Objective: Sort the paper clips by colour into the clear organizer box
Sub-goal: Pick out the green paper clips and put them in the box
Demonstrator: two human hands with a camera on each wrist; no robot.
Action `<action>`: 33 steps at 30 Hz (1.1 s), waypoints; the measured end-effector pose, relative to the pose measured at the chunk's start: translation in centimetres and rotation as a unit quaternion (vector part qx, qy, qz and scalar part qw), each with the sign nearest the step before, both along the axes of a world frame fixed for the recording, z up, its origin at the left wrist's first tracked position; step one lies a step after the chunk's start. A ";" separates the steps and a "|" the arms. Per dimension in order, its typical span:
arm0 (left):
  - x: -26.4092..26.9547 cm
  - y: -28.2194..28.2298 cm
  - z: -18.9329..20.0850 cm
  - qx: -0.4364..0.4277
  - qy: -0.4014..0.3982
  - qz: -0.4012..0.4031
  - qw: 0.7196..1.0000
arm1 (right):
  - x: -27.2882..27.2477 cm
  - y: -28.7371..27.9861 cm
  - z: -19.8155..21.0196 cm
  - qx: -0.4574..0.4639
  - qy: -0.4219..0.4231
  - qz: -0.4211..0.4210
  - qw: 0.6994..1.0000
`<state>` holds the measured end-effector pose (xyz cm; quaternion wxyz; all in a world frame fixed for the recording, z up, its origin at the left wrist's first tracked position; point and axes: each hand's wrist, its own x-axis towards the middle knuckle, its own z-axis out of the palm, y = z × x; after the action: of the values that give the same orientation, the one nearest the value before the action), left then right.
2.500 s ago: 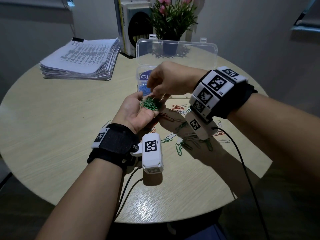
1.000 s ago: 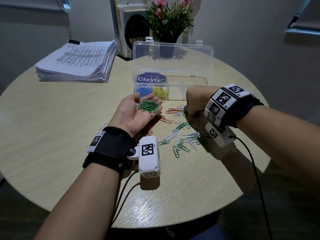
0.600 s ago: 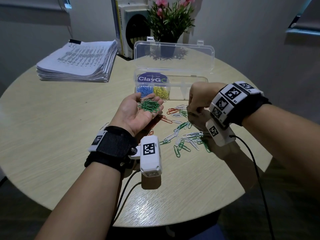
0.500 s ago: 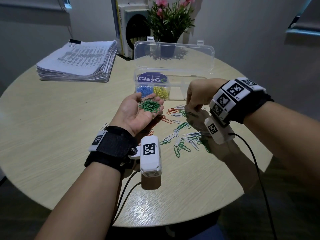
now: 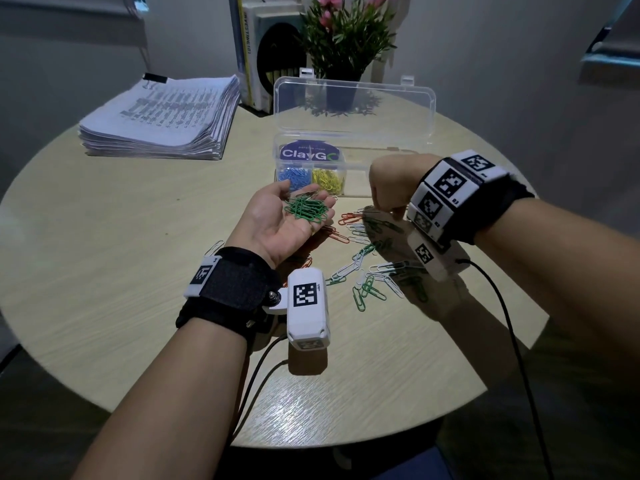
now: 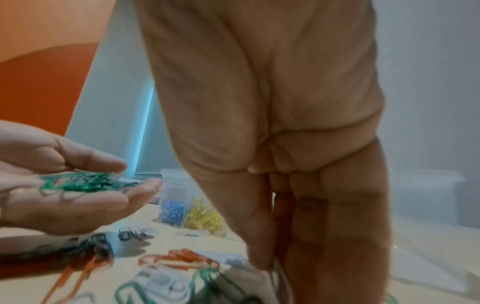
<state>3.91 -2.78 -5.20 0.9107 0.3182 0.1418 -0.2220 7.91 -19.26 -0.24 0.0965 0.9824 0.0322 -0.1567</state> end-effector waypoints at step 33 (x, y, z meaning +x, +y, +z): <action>0.1 -0.4 -0.3 -0.010 0.009 -0.003 1.000 | -1.9 3.1 2.6 0.243 -0.019 0.028 0.970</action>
<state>4.03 -3.16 -5.48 0.9119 0.3073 0.1465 -0.2291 6.00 -16.13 2.32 -0.1397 0.9780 0.0949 -0.1223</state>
